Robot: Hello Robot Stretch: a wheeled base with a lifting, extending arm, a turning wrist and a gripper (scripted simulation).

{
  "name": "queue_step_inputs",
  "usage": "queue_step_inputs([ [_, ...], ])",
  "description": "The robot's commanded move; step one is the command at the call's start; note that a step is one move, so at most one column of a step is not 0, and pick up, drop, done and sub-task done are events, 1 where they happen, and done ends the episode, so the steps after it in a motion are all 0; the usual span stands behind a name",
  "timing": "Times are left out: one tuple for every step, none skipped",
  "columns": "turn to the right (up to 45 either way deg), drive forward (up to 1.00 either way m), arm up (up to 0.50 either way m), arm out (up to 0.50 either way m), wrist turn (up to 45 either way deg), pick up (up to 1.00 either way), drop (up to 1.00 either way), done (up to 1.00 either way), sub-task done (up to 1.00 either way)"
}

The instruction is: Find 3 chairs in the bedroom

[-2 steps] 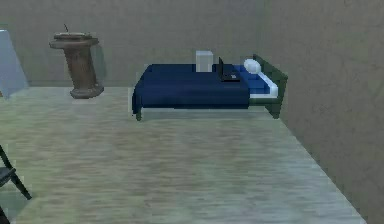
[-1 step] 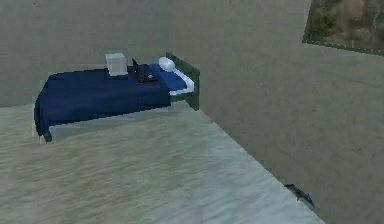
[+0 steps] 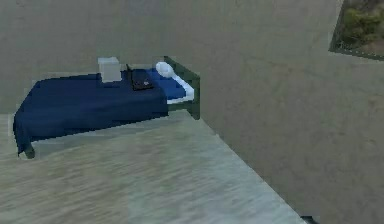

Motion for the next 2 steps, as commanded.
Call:
queue_step_inputs([
  [-45.0, 0.00, 0.00, 0.00, 0.0, 0.00, 0.00, 0.00, 0.00],
  [-27.0, 0.00, 0.00, 0.00, 0.0, 0.00, 0.00, 0.00, 0.00],
])
